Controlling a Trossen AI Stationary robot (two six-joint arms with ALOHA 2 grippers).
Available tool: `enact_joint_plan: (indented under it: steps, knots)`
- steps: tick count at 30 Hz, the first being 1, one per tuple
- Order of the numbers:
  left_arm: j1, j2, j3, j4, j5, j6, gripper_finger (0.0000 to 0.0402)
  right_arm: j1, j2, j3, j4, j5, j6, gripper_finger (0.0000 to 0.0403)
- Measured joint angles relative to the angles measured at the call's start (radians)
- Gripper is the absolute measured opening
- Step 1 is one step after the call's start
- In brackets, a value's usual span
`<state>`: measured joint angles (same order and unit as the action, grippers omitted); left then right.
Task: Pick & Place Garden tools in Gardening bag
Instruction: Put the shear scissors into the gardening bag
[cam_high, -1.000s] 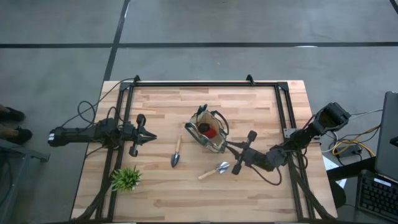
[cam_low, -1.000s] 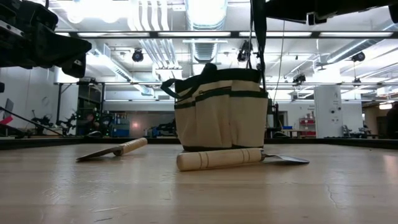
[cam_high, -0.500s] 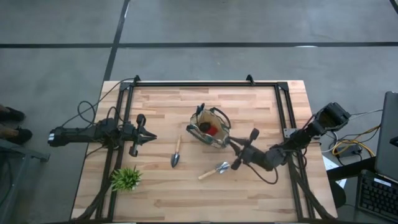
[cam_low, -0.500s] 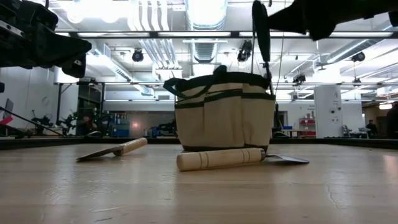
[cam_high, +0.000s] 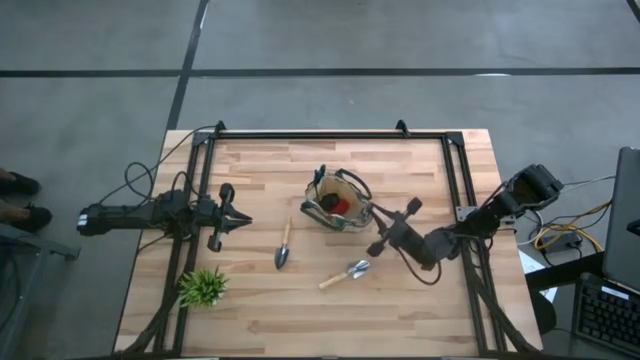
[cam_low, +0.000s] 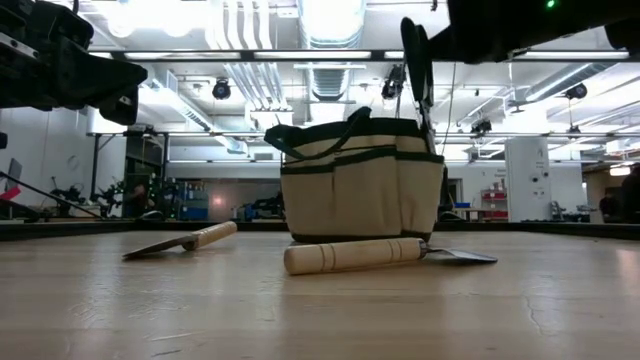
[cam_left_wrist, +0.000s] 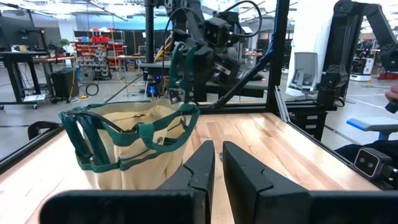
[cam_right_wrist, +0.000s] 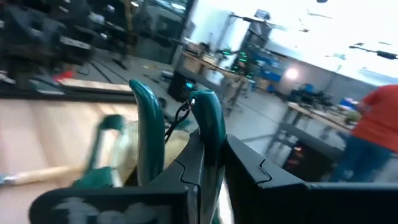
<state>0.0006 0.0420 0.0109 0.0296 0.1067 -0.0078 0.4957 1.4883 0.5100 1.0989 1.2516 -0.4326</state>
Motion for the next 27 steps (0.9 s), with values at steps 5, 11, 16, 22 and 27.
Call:
enact_joint_plan:
  steps: [5,11,16,22,27]
  knots:
    - [0.0,0.0,0.0,0.0,0.0,0.0,0.0037,0.002,0.0,0.004,0.004,0.11,-0.064,0.0031]
    - [0.0,0.0,0.0,0.0,0.0,0.0,0.0037,0.004,-0.005,0.004,0.015,0.111,-0.013,0.0031]
    - [0.0,0.0,0.0,0.0,0.0,0.0,0.0037,0.004,-0.021,0.004,0.034,0.17,0.03,0.0031]
    - [0.0,0.0,0.0,0.0,0.0,0.0,0.0037,0.004,-0.055,0.004,0.038,0.256,0.04,0.0031]
    - [0.0,0.0,0.0,0.0,0.0,0.0,0.0037,0.004,-0.046,0.003,0.033,0.216,0.055,0.0031]
